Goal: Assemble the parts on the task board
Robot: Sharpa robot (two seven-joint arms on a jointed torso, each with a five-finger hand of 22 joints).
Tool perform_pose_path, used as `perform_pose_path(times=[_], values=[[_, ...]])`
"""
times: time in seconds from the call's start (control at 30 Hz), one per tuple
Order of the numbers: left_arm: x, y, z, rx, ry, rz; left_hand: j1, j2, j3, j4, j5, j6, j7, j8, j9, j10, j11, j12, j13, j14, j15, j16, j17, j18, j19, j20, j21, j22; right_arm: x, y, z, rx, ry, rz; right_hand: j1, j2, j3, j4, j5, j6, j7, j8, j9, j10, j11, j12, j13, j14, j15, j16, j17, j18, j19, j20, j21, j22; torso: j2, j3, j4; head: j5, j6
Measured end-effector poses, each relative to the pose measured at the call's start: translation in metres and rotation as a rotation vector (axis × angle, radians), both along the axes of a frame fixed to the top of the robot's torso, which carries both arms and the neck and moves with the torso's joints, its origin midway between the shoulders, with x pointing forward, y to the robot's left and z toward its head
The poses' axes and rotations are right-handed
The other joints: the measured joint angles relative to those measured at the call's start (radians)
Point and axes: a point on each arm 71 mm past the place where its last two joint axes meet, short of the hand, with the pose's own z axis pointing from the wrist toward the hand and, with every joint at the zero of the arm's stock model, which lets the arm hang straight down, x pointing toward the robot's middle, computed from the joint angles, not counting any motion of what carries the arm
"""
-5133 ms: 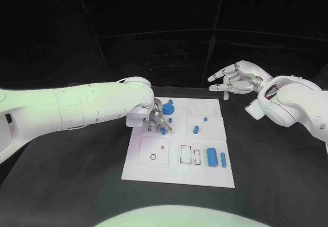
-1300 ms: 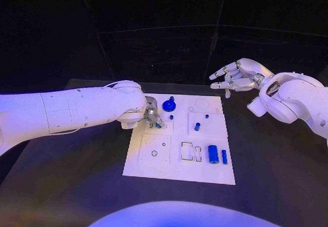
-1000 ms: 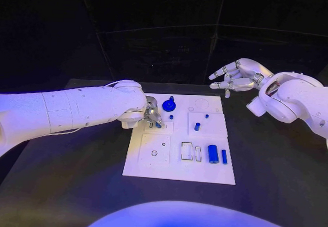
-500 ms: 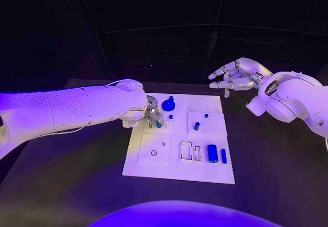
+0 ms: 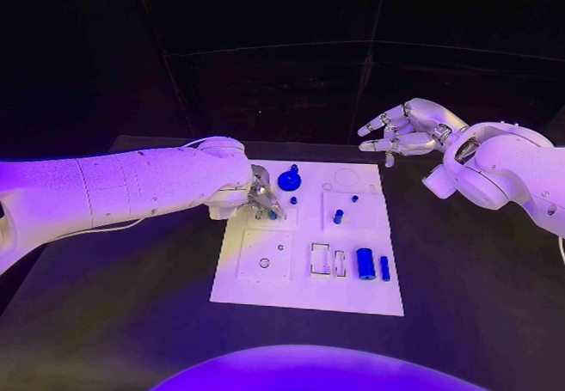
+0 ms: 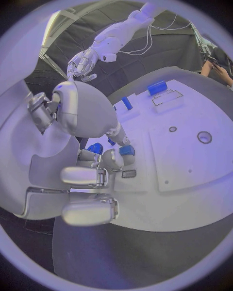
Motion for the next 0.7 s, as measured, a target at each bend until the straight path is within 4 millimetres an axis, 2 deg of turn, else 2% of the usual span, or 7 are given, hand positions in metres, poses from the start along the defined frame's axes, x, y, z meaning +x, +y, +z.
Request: perform_pose_path(times=[0.13,0.2,0.4,0.67,0.7], values=[[0.0,0.002,0.0,-0.001,-0.002,0.005,0.0,0.0,-0.056,0.017,-0.002,0.0,0.0,0.0,-0.001,0.0,0.0,0.0,0.0,0.0,0.0,0.0,0.0,0.0,-0.003,-0.003,0.0,0.0,0.0,0.0,0.0,0.0,0.0,0.0,-0.003,0.003,0.0,0.0,0.0,0.0,0.0,0.0,0.0,0.0,0.0,0.0,-0.001,0.0,0.0,0.0,-0.001,0.0,0.0,0.0,0.0,0.0,0.0,0.0,0.0002,0.0,0.001],[0.0,0.003,0.0,-0.002,-0.005,0.01,-0.013,-0.013,-0.098,0.033,-0.016,0.004,-0.004,0.0,-0.001,0.0,0.0,0.0,0.0,0.0,0.0,0.0,0.0,0.0,-0.004,-0.004,0.0,0.0,0.0,0.0,0.0,0.0,0.0,-0.001,-0.004,0.004,0.0,0.0,0.0,0.0,0.0,0.0,0.0,0.0,0.0,0.0,-0.001,0.0,0.0,0.0,-0.001,0.0,0.0,0.0,0.0,0.0,0.0,-0.0001,0.0002,0.001,0.002],[-0.001,0.013,0.004,-0.015,-0.019,0.03,-0.034,-0.041,-0.183,0.063,-0.017,0.005,-0.005,0.0,0.0,0.0,0.0,0.0,0.001,0.0,-0.007,0.0,0.0,0.0,0.0,-0.007,0.0,0.0,0.001,-0.001,0.0,-0.001,0.0,-0.004,-0.004,0.004,0.0,0.0,0.0,0.0,0.0,0.0,0.0,0.0,0.0,0.0,-0.003,0.0,0.0,-0.004,-0.004,0.0,0.0,0.0,0.0,-0.001,0.0,-0.0007,0.0002,-0.001,0.001],[0.009,0.013,0.041,-0.1,-0.099,0.05,-0.018,-0.065,-0.26,0.092,-0.017,0.005,-0.005,0.0,0.003,-0.002,-0.002,0.0,0.0,0.0,-0.007,0.0,0.0,0.0,-0.004,-0.01,0.0,0.0,0.002,-0.004,-0.001,-0.005,0.003,-0.008,-0.004,0.004,0.0,0.0,0.0,0.0,0.0,0.0,0.0,0.0,0.0,0.0,-0.001,0.0,0.0,-0.004,0.001,0.0,0.0,0.0,0.0,-0.001,0.0,-0.0006,0.0002,-0.003,0.003],[0.011,0.013,0.045,-0.11,-0.109,0.051,-0.011,-0.063,-0.268,0.093,-0.017,0.003,-0.003,0.0,0.003,-0.004,-0.003,0.0,-0.001,0.0,-0.007,0.0,0.0,0.0,-0.004,-0.01,0.0,0.0,0.002,-0.004,-0.001,-0.005,0.004,-0.009,-0.004,0.004,0.0,0.0,0.0,0.0,0.0,0.0,0.0,0.0,0.0,0.0,-0.001,0.0,0.0,-0.004,0.001,0.0,0.0,0.0,0.0,-0.001,0.0,-0.0006,0.0002,-0.003,0.004]])
